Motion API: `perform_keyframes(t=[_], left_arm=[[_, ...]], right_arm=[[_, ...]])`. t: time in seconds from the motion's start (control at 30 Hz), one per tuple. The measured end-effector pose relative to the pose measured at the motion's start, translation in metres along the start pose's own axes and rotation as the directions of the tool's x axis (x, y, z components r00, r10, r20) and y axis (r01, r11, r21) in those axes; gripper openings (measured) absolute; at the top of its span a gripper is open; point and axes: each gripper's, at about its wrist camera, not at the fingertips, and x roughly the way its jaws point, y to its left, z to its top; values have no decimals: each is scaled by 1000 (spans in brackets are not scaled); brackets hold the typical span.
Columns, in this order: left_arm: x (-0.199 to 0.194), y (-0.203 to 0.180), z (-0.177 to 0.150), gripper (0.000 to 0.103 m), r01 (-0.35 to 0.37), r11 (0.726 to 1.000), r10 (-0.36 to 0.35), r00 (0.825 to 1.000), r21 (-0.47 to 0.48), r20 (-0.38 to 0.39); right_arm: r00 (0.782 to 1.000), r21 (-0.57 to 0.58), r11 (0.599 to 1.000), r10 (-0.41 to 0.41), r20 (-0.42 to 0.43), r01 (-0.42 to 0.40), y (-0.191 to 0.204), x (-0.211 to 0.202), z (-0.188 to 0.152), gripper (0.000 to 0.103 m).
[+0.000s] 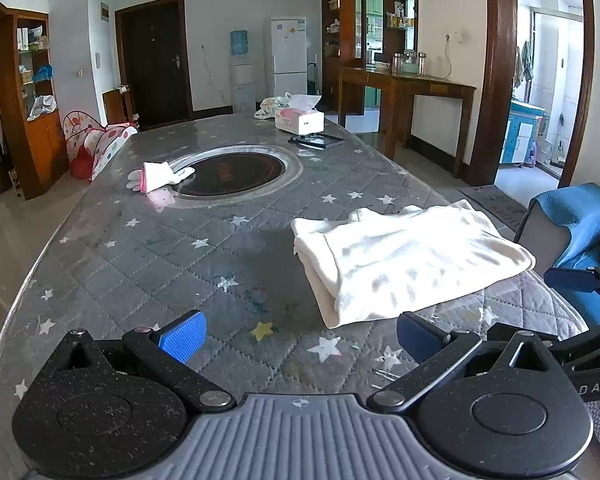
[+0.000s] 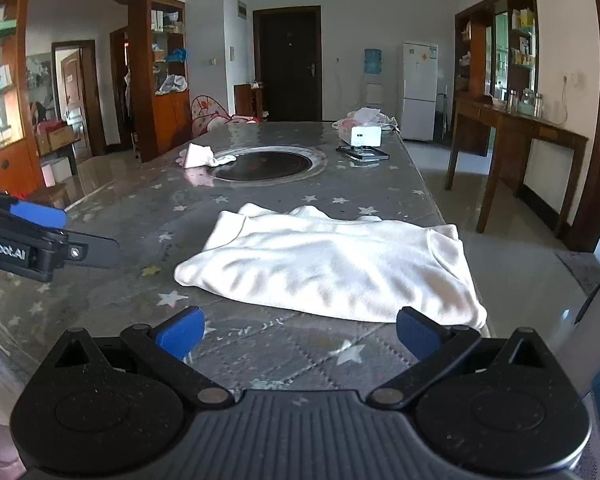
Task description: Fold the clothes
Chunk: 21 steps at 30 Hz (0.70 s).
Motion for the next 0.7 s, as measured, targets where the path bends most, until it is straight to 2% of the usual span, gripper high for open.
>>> perform_keyframes(t=[0.13, 0.43, 0.7], left_arm=[[-2, -3, -2, 103, 1, 1000, -1, 1000, 9, 8], [-3, -9, -3, 103, 14, 1000, -14, 1000, 22, 7], [-1, -16, -8, 103, 6, 999, -5, 1000, 44, -11]], right_arm=[[999, -18, 999, -40, 1, 40, 3, -5, 0, 103], [997, -10, 997, -72, 18, 72, 4, -10, -1, 103], [997, -15, 997, -70, 16, 70, 5, -9, -2, 103]])
